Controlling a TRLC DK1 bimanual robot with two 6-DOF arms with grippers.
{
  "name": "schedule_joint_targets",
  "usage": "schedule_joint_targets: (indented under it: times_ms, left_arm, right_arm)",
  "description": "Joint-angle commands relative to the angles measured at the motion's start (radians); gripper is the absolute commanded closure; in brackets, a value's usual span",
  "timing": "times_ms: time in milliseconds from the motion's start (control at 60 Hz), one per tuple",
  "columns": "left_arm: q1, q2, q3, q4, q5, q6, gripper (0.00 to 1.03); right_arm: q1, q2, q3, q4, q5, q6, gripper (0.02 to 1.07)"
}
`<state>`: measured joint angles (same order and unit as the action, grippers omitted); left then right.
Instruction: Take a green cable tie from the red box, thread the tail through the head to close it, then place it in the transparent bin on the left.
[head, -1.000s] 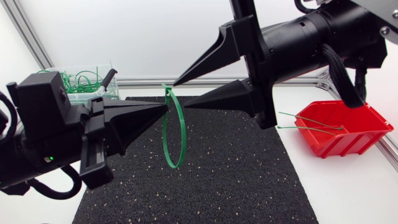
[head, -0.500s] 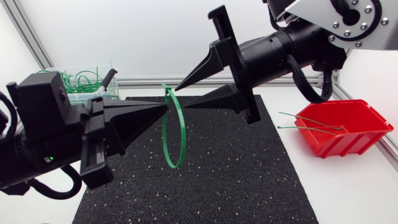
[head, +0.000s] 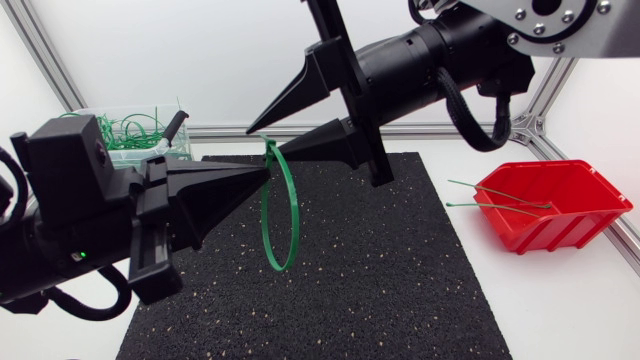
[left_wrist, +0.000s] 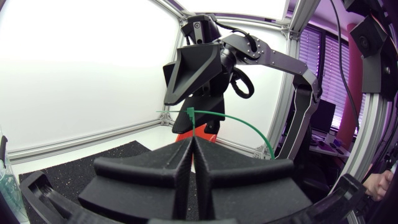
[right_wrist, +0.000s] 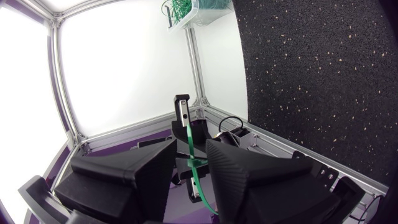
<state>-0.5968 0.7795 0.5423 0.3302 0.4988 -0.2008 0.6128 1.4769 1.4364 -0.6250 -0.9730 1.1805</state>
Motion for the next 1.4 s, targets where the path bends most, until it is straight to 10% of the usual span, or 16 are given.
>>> schedule_joint_targets:
  times_ms: [0, 317, 1383]
  left_arm:
    - [0.005, -0.009, 0.016, 0.007, 0.001, 0.018, 1.0]
    - [0.005, -0.019, 0.016, 0.001, 0.006, 0.018, 1.0]
    - [-0.024, -0.12, 0.008, -0.036, 0.007, 0.018, 1.0]
  right_arm:
    - [0.007, 0.008, 0.029, 0.01, 0.0, -0.002, 0.82]
    - [0.002, -0.001, 0.029, 0.031, 0.065, -0.005, 1.01]
    - [0.039, 0.111, -0.048, 0.08, 0.224, -0.03, 1.01]
